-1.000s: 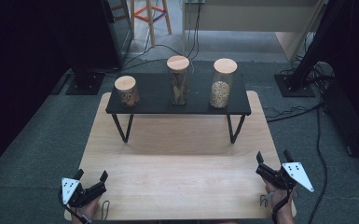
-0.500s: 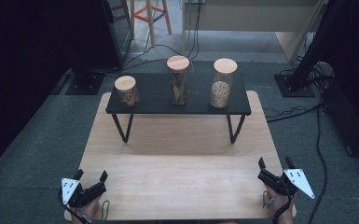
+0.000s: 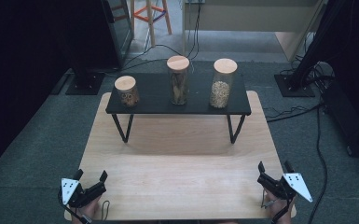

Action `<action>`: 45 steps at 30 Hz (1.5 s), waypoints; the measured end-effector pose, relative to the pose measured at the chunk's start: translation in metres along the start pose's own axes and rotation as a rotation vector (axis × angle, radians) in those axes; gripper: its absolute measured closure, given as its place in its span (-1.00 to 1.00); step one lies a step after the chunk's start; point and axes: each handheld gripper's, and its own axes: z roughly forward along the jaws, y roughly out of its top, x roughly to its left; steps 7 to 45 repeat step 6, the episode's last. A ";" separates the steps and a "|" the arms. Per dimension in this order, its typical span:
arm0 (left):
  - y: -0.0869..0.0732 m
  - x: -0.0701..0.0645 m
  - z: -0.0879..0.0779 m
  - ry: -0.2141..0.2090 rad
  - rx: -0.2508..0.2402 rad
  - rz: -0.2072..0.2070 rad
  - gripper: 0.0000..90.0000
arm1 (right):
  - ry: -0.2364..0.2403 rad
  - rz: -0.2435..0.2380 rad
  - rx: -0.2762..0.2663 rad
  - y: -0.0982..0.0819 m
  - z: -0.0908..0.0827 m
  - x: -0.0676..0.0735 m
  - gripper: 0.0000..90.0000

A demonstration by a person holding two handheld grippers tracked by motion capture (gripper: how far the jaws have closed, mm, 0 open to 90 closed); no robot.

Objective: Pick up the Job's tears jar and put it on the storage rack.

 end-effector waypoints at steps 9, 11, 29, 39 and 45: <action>-0.001 -0.004 0.001 0.035 -0.009 -0.009 -1.00 | -0.002 -0.021 0.014 0.001 0.002 0.003 -0.96; -0.001 -0.004 0.001 0.035 -0.009 -0.009 -1.00 | -0.002 -0.021 0.014 0.001 0.002 0.003 -0.96; -0.001 -0.004 0.001 0.035 -0.009 -0.009 -1.00 | -0.002 -0.021 0.014 0.001 0.002 0.003 -0.96; -0.001 -0.004 0.001 0.035 -0.009 -0.009 -1.00 | -0.002 -0.021 0.014 0.001 0.002 0.003 -0.96; -0.001 -0.004 0.001 0.035 -0.009 -0.009 -1.00 | -0.002 -0.021 0.014 0.001 0.002 0.003 -0.96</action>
